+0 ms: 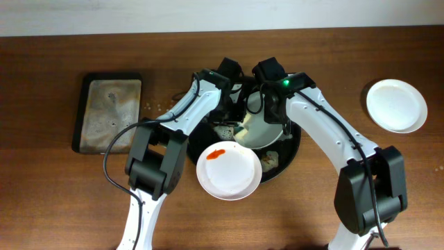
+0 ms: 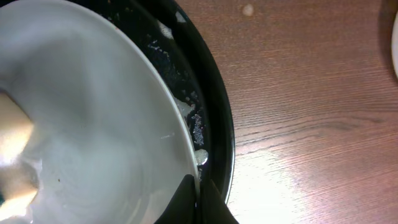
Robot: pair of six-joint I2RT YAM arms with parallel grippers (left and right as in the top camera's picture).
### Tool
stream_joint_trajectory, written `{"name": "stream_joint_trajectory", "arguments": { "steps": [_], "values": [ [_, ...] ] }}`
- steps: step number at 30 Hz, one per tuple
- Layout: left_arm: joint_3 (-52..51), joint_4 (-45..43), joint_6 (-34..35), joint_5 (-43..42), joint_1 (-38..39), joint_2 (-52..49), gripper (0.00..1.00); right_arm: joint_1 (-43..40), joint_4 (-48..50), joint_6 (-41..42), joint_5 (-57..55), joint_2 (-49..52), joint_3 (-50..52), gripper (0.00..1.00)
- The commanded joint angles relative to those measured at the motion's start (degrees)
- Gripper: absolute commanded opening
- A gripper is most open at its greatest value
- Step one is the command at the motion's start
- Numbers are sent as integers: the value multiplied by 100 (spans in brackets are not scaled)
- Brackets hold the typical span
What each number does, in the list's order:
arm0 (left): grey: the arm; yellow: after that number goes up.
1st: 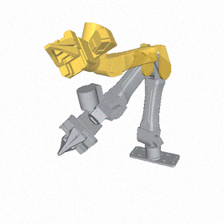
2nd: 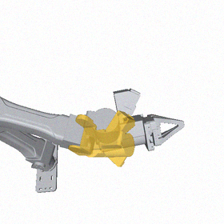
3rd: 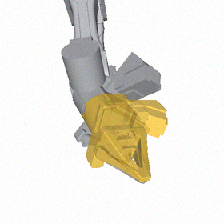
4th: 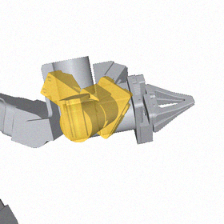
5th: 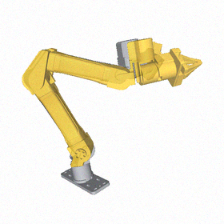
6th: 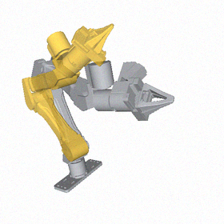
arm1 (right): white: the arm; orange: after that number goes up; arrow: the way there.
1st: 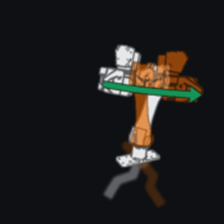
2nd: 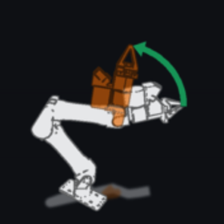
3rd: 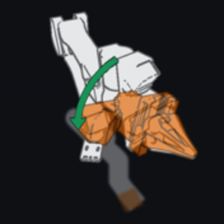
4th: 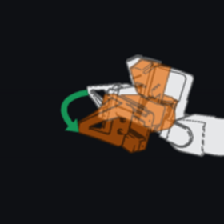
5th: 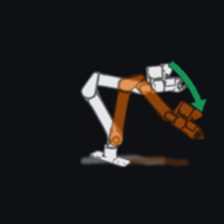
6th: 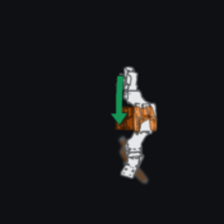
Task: Clean dirty plates on tray and stack at the side
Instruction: 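Tilt the plate up with the right gripper while scrubbing with the sponge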
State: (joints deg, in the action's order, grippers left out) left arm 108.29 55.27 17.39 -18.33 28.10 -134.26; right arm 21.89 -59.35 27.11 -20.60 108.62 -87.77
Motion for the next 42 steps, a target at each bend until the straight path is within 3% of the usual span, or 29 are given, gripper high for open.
{"name": "stream_joint_trajectory", "arguments": {
  "steps": [1, 6, 18, 26, 31, 37, 42],
  "values": [
    [293, 57, 9, 697, -155, -72, 0, -26, -33, 103, -81, 50, -129, 4],
    [551, 271, -42, 1327, -155, -72, 0, -26, -46, 103, -83, 50, -127, 4],
    [1172, 680, -50, 1569, -341, -72, 0, -26, -188, -33, -461, 22, -221, 4],
    [1187, 739, -52, 1510, -352, -72, 0, 2, -501, -1639, -1375, -275, -988, 4],
    [1187, 739, -55, 1515, -352, -72, 0, 258, -638, -2588, -2726, -286, -1259, 4],
    [1187, 739, -52, 1513, -415, -72, 0, 807, -564, -3252, -3989, -289, -1266, 4],
    [1187, 761, -52, 1510, -542, -72, 0, 1145, -542, -3289, -4671, -289, -1263, 4]
  ]
}}
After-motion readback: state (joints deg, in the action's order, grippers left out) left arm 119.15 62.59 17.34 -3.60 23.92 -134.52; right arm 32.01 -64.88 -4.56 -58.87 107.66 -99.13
